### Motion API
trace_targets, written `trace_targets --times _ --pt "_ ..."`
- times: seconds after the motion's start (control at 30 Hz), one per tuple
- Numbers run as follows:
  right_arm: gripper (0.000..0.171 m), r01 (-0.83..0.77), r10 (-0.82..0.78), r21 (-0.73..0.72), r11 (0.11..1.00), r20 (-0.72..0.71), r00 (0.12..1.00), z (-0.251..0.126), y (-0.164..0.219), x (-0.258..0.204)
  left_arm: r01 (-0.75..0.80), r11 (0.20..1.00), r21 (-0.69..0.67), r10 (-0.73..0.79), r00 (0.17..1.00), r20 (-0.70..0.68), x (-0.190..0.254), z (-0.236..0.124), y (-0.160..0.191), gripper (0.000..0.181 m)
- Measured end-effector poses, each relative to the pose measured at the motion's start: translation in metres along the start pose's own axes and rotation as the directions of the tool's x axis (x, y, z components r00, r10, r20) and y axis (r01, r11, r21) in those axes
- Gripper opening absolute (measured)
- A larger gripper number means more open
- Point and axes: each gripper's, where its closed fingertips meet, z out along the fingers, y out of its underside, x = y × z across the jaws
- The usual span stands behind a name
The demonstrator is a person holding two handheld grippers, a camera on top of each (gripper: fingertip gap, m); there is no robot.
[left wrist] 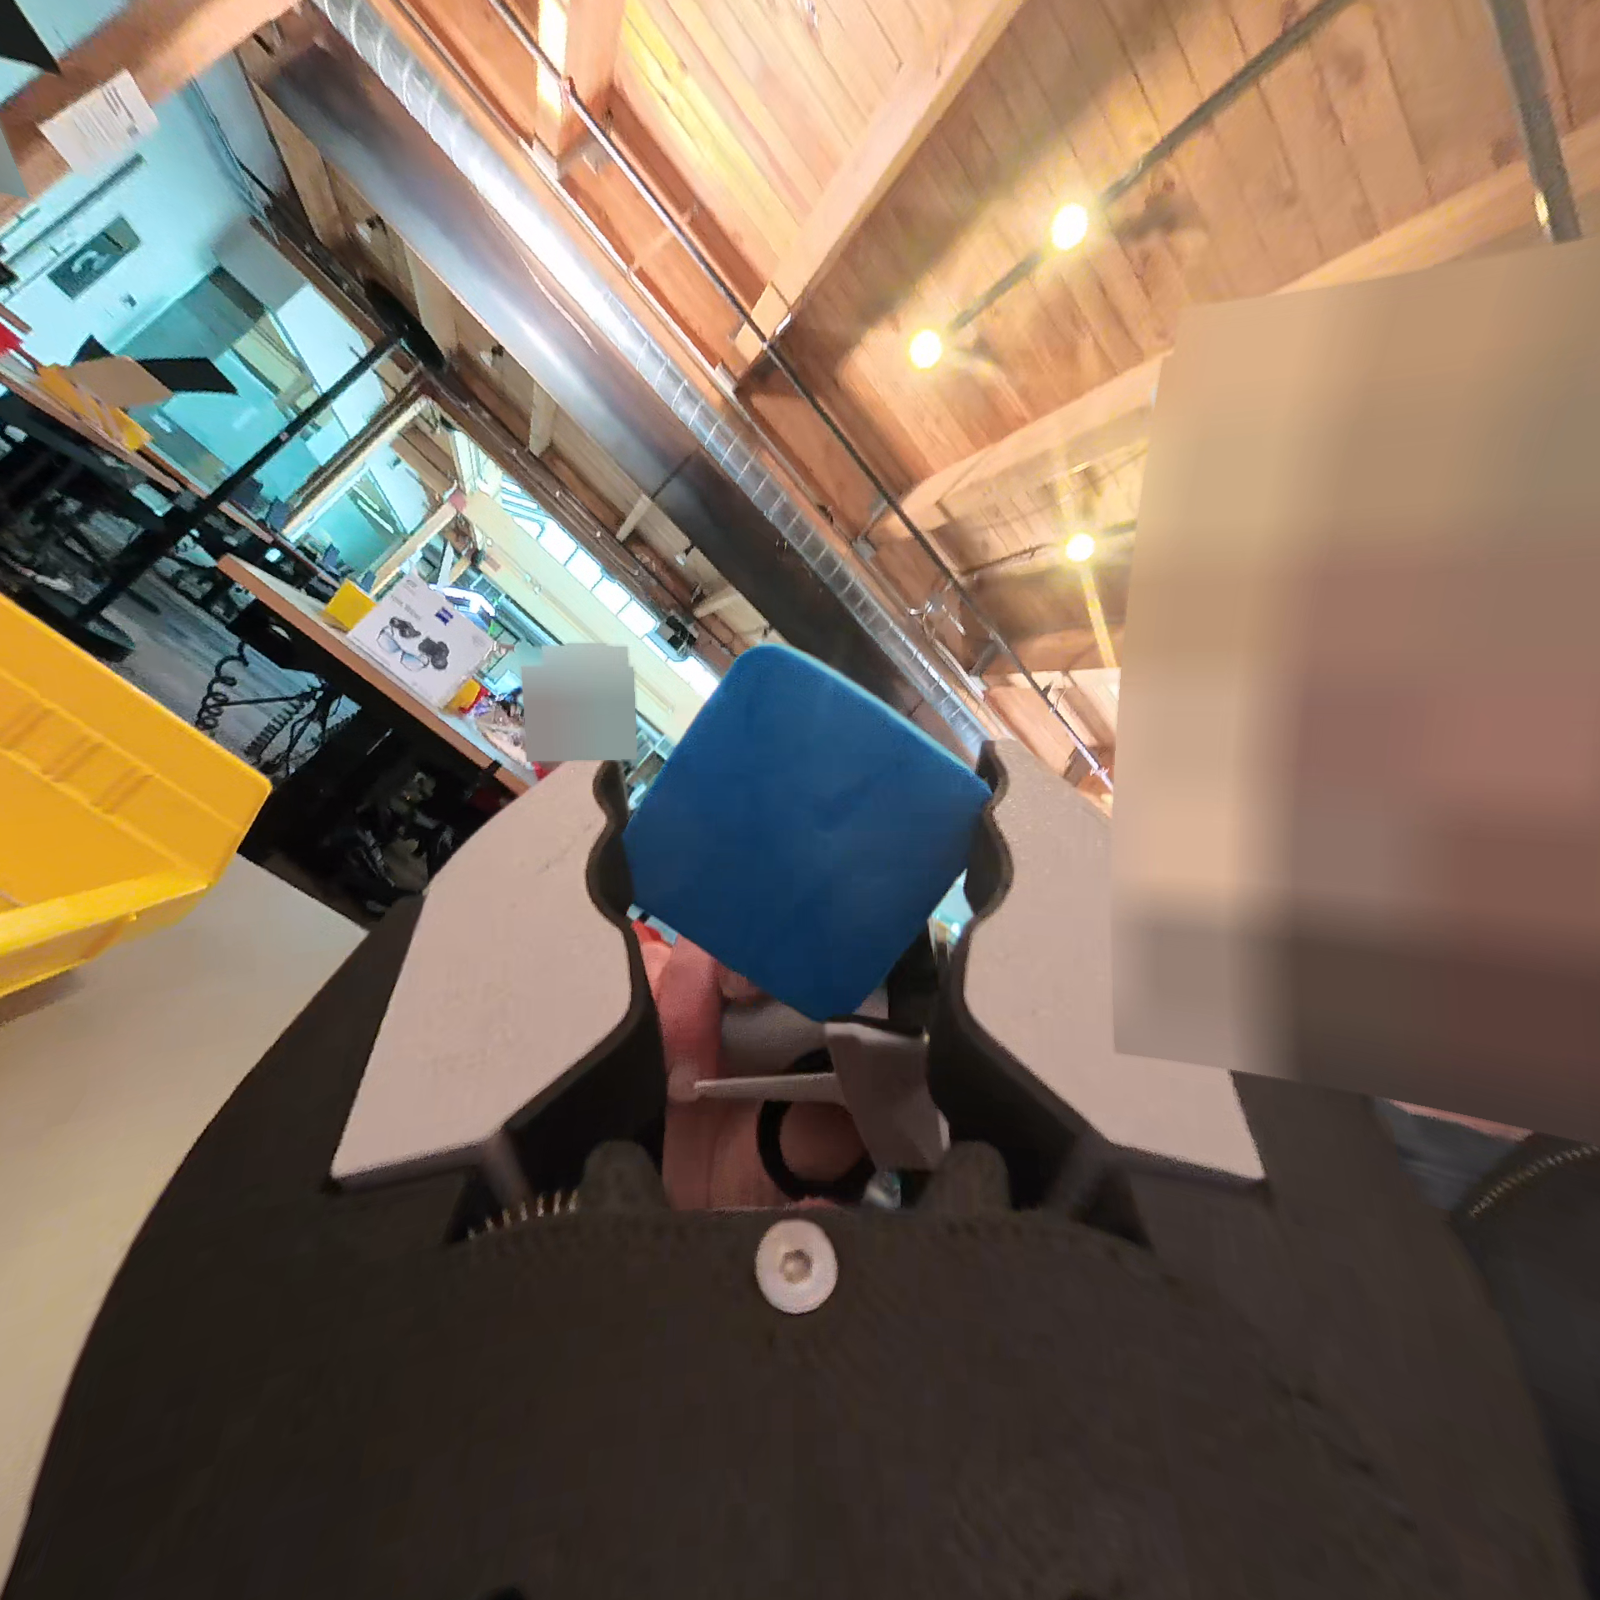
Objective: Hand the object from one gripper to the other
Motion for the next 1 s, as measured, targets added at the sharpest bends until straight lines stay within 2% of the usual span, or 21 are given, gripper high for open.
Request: trace_targets --times 0.1,0.3,0.47,0.57,0.73,0.83,1.0 --pt "0.044 -0.024 0.023 -0.012 1.000 -0.033 0.999 0.006 0.001 -0.002 -0.001 1.000 0.028 0.001 1.000 0.000 0.003 0.004 0.000 0.078" --pt "0.025 -0.046 0.046 -0.005 0.999 -0.070 0.996 0.006 -0.002 0.002 0.033 0.993 0.110 -0.034 0.999 0.003 0.005 0.003 -0.006 0.076" --pt "0.019 -0.126 0.126 0.008 0.992 0.008 0.992 0.001 0.001 0.007 0.003 0.998 0.062 -0.006 0.999 0.037 0.001 0.001 0.000 0.075" --pt "0.019 -0.126 0.125 0.002 0.992 0.092 0.988 -0.001 0.005 0.008 -0.014 0.999 0.031 0.011 0.997 0.078 -0.004 -0.004 -0.001 0.080" --pt "0.019 -0.073 0.060 0.027 0.997 0.324 0.944 -0.012 0.012 0.004 -0.098 0.986 -0.138 0.122 0.977 0.177 -0.013 -0.012 0.002 0.088" --pt "0.018 -0.008 0.019 -0.031 0.999 0.387 0.922 -0.016 0.026 0.011 -0.175 0.958 -0.229 0.227 0.948 0.225 -0.015 -0.020 -0.005 0.088" --pt "0.019 0.178 -0.103 -0.159 0.971 0.393 0.914 -0.013 0.040 0.011 -0.340 0.849 -0.405 0.478 0.822 0.310 -0.022 -0.024 -0.006 0.085"
